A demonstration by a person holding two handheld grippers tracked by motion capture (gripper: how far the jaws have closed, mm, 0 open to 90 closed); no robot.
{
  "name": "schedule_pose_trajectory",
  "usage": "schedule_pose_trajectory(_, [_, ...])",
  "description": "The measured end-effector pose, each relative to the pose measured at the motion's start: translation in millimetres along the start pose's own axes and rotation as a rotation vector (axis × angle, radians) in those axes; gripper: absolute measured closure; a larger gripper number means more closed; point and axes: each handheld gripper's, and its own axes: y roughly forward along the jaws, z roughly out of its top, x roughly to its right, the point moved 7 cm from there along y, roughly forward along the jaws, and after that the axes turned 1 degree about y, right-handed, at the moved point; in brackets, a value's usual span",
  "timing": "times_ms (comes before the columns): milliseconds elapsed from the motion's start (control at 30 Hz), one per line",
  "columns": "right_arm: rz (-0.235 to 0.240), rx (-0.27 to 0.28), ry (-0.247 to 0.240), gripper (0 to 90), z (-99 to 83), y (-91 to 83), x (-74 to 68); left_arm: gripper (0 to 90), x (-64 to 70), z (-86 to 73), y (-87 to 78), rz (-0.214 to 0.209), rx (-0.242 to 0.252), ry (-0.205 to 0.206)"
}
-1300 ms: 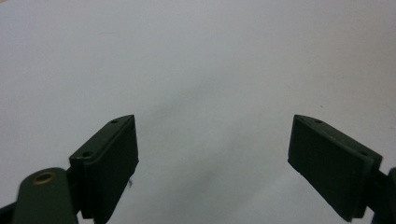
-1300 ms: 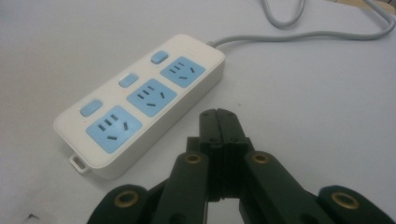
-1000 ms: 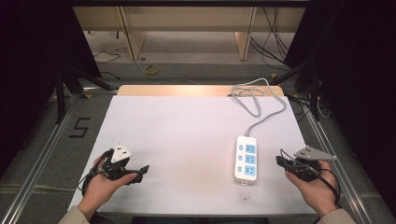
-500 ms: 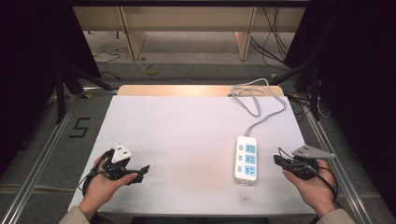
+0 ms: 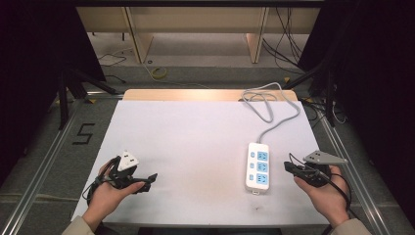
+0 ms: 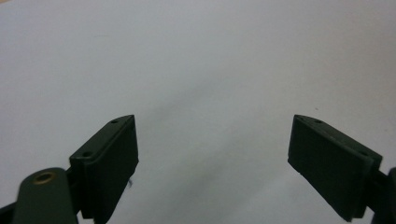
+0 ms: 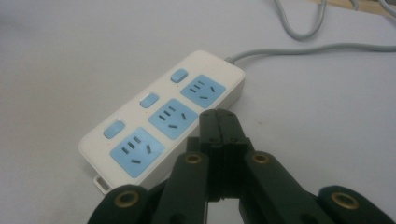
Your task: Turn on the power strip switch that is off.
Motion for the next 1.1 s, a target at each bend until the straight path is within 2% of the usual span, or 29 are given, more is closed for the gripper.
schedule_pose_trajectory(1100, [0.014, -0.017, -0.003, 90.0, 12.2, 14.6, -10.0, 15.7, 0.9, 0.2, 0.3, 0.004, -0.004, 0.012])
